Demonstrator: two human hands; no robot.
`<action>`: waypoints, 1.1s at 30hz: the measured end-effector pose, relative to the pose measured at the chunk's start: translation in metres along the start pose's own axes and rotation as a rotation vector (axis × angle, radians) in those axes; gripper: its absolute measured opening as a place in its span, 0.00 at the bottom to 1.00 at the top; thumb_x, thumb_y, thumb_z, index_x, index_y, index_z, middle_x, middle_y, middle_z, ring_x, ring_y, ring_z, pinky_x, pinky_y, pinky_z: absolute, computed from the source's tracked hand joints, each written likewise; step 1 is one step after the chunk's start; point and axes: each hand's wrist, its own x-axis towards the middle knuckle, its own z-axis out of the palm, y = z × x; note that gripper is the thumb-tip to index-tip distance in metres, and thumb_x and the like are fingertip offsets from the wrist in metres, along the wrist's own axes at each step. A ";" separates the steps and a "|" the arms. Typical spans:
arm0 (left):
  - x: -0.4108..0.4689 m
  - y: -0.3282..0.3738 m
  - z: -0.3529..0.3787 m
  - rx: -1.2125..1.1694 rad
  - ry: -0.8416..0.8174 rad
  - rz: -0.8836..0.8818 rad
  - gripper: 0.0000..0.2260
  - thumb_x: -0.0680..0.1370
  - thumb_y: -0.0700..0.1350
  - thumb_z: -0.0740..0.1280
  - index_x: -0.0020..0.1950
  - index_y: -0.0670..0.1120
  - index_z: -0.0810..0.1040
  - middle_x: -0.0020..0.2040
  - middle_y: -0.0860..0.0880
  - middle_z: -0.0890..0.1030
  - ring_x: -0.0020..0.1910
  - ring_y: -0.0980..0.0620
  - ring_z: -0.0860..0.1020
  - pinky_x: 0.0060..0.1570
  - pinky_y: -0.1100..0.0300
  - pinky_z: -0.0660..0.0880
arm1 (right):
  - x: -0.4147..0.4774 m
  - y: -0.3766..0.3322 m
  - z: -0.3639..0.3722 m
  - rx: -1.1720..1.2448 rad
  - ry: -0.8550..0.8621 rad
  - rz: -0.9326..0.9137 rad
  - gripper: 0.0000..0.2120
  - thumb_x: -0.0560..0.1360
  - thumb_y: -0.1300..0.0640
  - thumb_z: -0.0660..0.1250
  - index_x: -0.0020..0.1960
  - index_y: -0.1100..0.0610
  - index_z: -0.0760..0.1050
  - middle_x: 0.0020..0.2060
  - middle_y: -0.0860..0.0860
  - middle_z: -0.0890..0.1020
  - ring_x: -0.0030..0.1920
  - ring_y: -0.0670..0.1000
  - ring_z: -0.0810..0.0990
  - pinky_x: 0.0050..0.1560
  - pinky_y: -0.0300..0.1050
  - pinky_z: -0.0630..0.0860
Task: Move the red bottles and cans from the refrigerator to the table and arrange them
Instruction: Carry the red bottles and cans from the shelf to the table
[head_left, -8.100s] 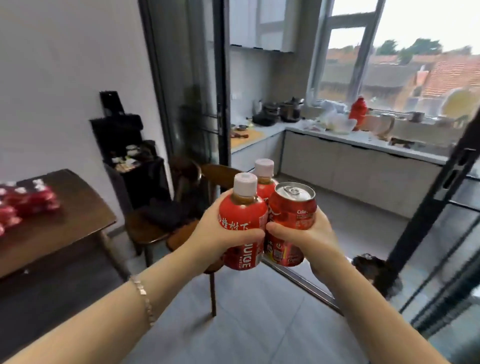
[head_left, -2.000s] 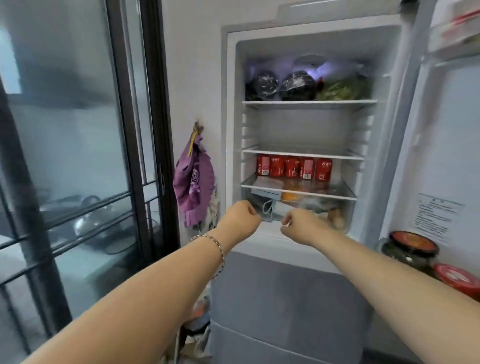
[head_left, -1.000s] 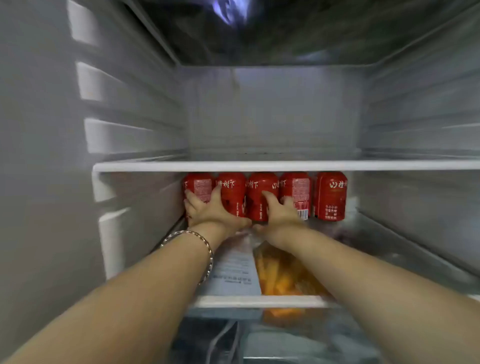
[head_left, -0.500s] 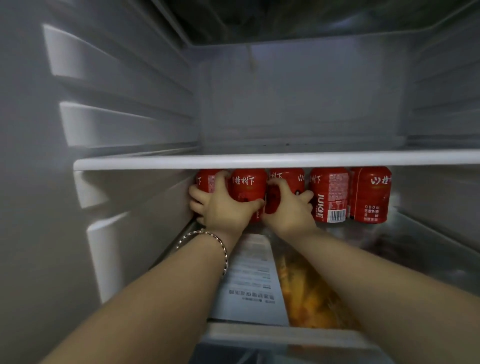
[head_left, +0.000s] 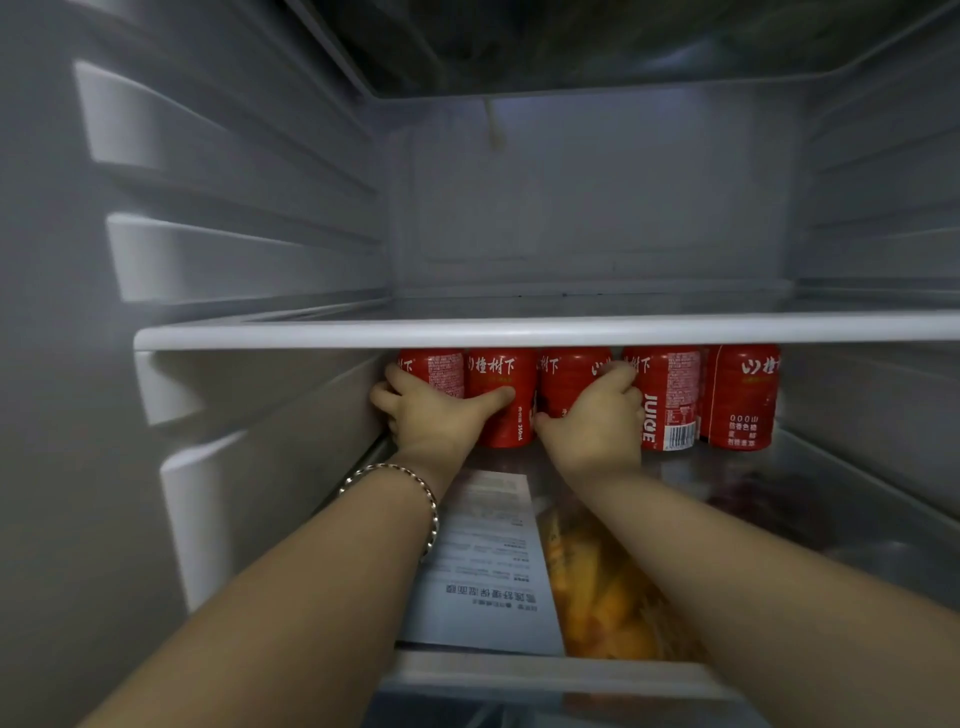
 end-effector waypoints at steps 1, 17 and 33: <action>0.005 -0.004 -0.001 -0.069 -0.030 0.005 0.53 0.59 0.52 0.81 0.73 0.43 0.52 0.70 0.42 0.61 0.69 0.41 0.65 0.69 0.50 0.63 | 0.004 0.002 -0.001 0.041 0.005 0.005 0.42 0.65 0.53 0.77 0.70 0.62 0.56 0.65 0.60 0.68 0.67 0.60 0.67 0.67 0.56 0.67; 0.003 -0.009 -0.021 -0.320 -0.099 -0.011 0.36 0.61 0.55 0.79 0.63 0.44 0.71 0.56 0.49 0.80 0.50 0.51 0.78 0.51 0.58 0.74 | 0.027 0.020 -0.025 0.579 -0.422 0.081 0.34 0.60 0.55 0.80 0.63 0.54 0.71 0.53 0.49 0.80 0.52 0.49 0.79 0.53 0.47 0.75; -0.060 0.013 -0.049 -0.282 -0.404 0.014 0.14 0.68 0.58 0.71 0.48 0.53 0.75 0.44 0.52 0.79 0.40 0.56 0.78 0.36 0.65 0.72 | -0.005 0.018 -0.036 0.474 -0.475 -0.014 0.39 0.53 0.46 0.80 0.61 0.52 0.74 0.53 0.51 0.82 0.54 0.52 0.81 0.57 0.52 0.78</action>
